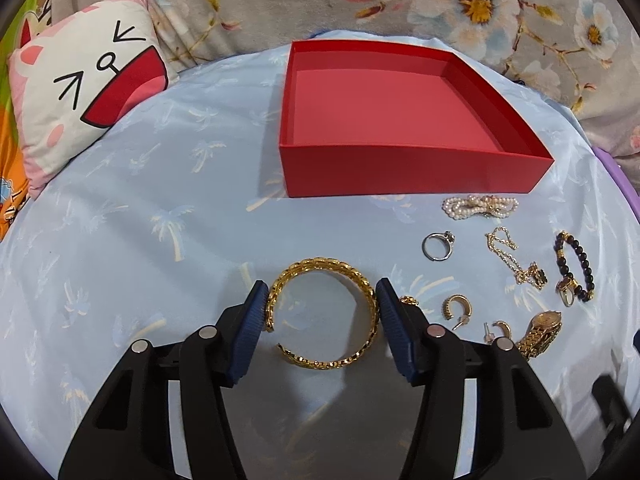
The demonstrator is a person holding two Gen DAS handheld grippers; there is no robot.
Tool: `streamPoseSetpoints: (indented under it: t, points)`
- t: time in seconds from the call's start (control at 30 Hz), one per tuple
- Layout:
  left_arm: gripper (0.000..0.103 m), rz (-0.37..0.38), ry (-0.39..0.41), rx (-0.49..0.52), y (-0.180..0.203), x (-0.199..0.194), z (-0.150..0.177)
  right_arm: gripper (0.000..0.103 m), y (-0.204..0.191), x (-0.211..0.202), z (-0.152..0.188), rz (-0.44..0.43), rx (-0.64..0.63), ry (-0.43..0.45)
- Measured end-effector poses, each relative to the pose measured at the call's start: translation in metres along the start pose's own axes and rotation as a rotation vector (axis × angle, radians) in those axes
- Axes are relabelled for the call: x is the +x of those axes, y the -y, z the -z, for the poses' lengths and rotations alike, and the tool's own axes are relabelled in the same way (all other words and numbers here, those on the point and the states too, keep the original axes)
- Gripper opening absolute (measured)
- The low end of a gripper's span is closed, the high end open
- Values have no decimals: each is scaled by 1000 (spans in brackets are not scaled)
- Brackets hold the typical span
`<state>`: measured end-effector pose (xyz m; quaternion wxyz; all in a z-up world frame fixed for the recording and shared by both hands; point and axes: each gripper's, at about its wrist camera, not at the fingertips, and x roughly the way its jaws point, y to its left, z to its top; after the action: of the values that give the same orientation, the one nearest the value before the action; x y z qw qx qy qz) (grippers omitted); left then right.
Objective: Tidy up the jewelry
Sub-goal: 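Grasp the gold bangle with the left tool while the right tool grasps the black-bead bracelet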
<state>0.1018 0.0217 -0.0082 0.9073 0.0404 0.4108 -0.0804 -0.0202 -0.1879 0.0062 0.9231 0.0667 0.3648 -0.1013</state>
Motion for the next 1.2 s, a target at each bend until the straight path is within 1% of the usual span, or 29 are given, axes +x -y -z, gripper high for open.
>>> streamPoseSetpoints:
  t: [0.07,0.1,0.17,0.2,0.27,0.3,0.33,0.37,0.43,0.47,0.5,0.53,0.57,0.6,0.63,0.7,0.77,1.0,1.2]
  points:
    - [54,-6,21,-2,-3,-8,0,98,11,2,-11,-8,20,1]
    - [54,-7,34,-5,-5,-13,0,98,15,4,-18,5,19,12]
    - [54,-4,49,-16,-9,-19,0,92,20,10,-29,40,-2,26]
    - [54,-2,55,-18,-10,-22,1,89,22,16,-35,41,-8,18]
    - [54,7,62,-18,-10,-26,3,76,27,32,-45,13,4,-27]
    - [54,7,67,-16,-10,-27,5,72,29,40,-49,-6,15,-51]
    - [54,6,73,-13,-9,-28,7,66,31,48,-51,-15,24,-70]
    - [54,4,79,-10,-8,-29,9,60,32,54,-53,-15,29,-80]
    - [54,5,83,-3,-7,-30,11,53,34,65,-55,-2,28,-96]
    - [54,11,82,-2,-7,-30,12,47,35,69,-55,2,28,-104]
    - [54,16,79,-5,-7,-29,12,44,35,73,-55,0,29,-114]
    - [54,21,78,-7,-7,-29,13,38,35,77,-54,-5,28,-125]
    - [54,23,77,-6,-7,-28,13,34,35,80,-53,-5,26,-135]
    - [54,23,78,-4,-6,-27,13,33,34,80,-52,2,18,-125]
    - [54,22,78,-2,-6,-27,14,29,33,80,-52,13,4,-117]
    - [54,24,75,-2,-6,-26,14,22,31,81,-52,2,-9,-110]
    - [54,28,71,0,-5,-24,15,7,29,81,-52,-13,-20,-109]
    - [54,46,69,4,-4,-26,14,7,32,77,-54,-35,-17,-106]
    - [54,59,96,14,-4,-41,4,7,31,50,-71,-58,-28,-42]
